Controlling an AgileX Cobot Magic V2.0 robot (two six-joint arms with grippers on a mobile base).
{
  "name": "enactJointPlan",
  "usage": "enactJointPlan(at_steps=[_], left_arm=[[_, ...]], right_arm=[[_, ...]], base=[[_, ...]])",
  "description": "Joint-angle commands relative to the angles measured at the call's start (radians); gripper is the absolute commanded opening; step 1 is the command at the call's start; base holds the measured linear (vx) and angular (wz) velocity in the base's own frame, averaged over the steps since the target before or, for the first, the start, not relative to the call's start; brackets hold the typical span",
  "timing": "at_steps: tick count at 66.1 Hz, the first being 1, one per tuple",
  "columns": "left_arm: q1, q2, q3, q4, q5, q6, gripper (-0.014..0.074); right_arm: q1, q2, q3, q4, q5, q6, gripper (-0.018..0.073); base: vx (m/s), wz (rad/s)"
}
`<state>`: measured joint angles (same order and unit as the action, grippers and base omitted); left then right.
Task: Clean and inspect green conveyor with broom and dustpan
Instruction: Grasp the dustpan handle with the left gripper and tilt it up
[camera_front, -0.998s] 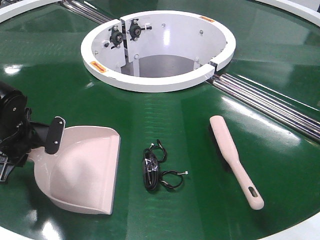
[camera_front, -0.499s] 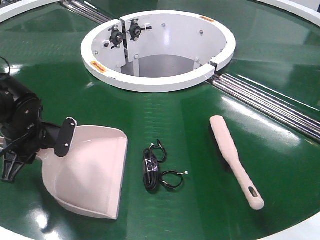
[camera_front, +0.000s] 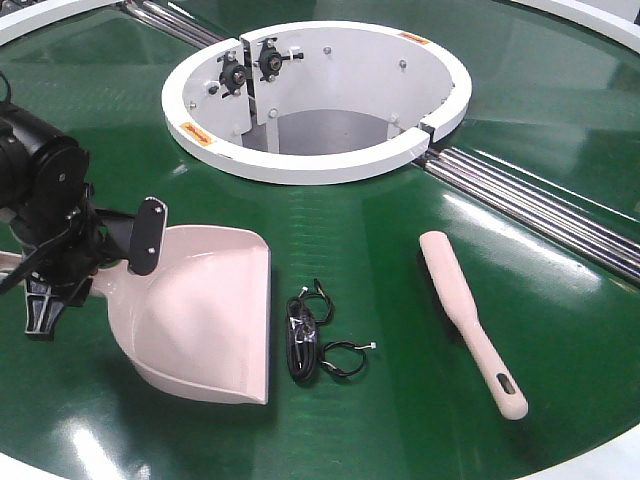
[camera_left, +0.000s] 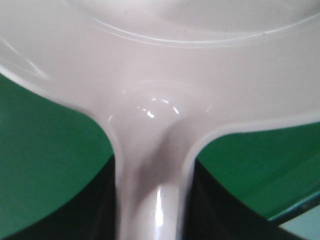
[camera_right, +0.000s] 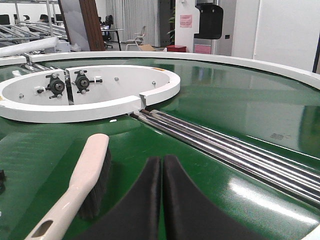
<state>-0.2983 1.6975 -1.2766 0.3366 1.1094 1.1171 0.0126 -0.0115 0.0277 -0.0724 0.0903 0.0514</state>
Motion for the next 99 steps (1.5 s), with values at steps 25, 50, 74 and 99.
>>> enactJointPlan(at_steps=[25,50,74,99], left_arm=[[-0.006,0.001,-0.031,0.022,0.033,-0.005,0.0000],[-0.035,0.010,-0.031,0.077,0.021,-0.014,0.0000],[-0.034,0.010,-0.031,0.041,0.031,-0.014,0.0000],[-0.034,0.010,-0.031,-0.020,0.034,-0.014,0.0000]], right_arm=[[0.001,-0.011,0.003,-0.004,-0.070,-0.003,-0.0008],[0.001,-0.011,0.003,-0.004,-0.070,-0.003,-0.0008],[0.001,-0.011,0.003,-0.004,-0.070,-0.003,-0.0008],[0.001,-0.011,0.003,-0.004,-0.070,-0.003,-0.0008]], base=[[0.00,0.00],[0.00,0.00],[0.00,0.00],[0.00,0.00]])
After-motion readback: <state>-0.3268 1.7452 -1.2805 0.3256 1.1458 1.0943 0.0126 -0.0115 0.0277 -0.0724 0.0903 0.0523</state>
